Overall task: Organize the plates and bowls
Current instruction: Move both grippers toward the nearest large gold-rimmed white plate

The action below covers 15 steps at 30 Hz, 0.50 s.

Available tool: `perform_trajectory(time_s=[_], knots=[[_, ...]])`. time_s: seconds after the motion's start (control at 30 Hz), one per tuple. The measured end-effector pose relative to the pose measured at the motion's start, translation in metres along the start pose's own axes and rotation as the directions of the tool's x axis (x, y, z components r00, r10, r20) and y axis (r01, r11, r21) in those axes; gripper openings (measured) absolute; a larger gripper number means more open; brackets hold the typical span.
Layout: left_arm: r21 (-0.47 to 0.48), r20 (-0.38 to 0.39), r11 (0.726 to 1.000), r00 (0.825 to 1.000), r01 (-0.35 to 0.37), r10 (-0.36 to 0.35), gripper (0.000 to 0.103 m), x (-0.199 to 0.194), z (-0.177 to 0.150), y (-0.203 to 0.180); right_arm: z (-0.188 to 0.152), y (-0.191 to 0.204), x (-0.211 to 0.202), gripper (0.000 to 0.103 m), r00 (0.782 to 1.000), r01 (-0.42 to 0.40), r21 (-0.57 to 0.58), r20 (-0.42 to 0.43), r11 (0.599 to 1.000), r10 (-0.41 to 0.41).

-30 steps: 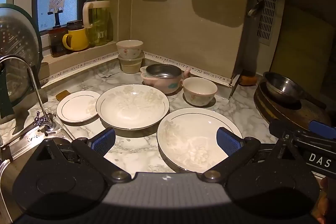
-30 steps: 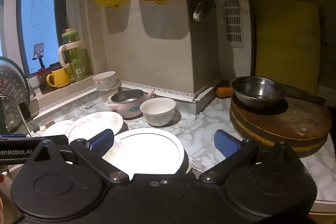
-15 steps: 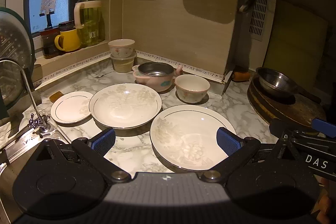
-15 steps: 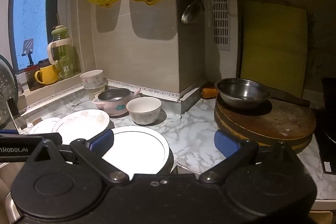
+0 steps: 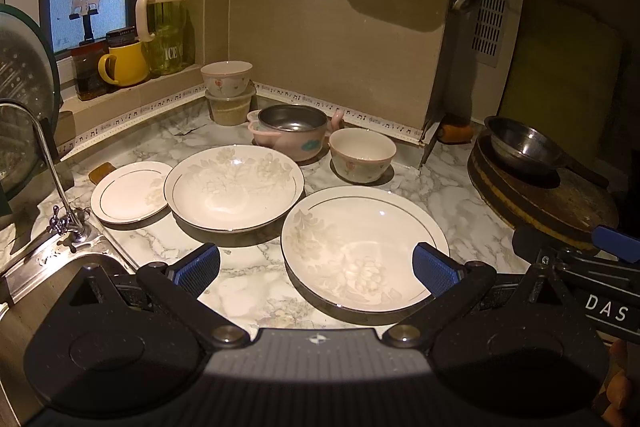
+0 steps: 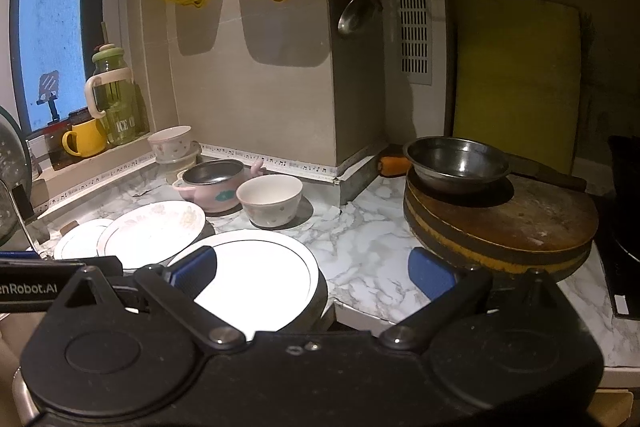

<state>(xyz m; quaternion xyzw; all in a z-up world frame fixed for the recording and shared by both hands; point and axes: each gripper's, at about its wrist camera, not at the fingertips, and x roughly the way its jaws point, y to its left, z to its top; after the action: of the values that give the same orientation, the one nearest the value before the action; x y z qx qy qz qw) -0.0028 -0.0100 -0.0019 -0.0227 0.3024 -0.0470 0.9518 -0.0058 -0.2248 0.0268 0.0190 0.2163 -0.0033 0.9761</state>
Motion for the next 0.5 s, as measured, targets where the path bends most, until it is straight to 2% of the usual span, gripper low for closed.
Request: perform_trajectory(time_s=[0.5], knots=[[-0.018, -0.030, 1.000, 0.999, -0.016, 0.015, 0.103, 0.0011, -0.0021, 0.0054, -0.0024, 0.0037, 0.0070, 0.103, 0.999, -0.027, -0.004, -0.047, 1.000, 0.027]])
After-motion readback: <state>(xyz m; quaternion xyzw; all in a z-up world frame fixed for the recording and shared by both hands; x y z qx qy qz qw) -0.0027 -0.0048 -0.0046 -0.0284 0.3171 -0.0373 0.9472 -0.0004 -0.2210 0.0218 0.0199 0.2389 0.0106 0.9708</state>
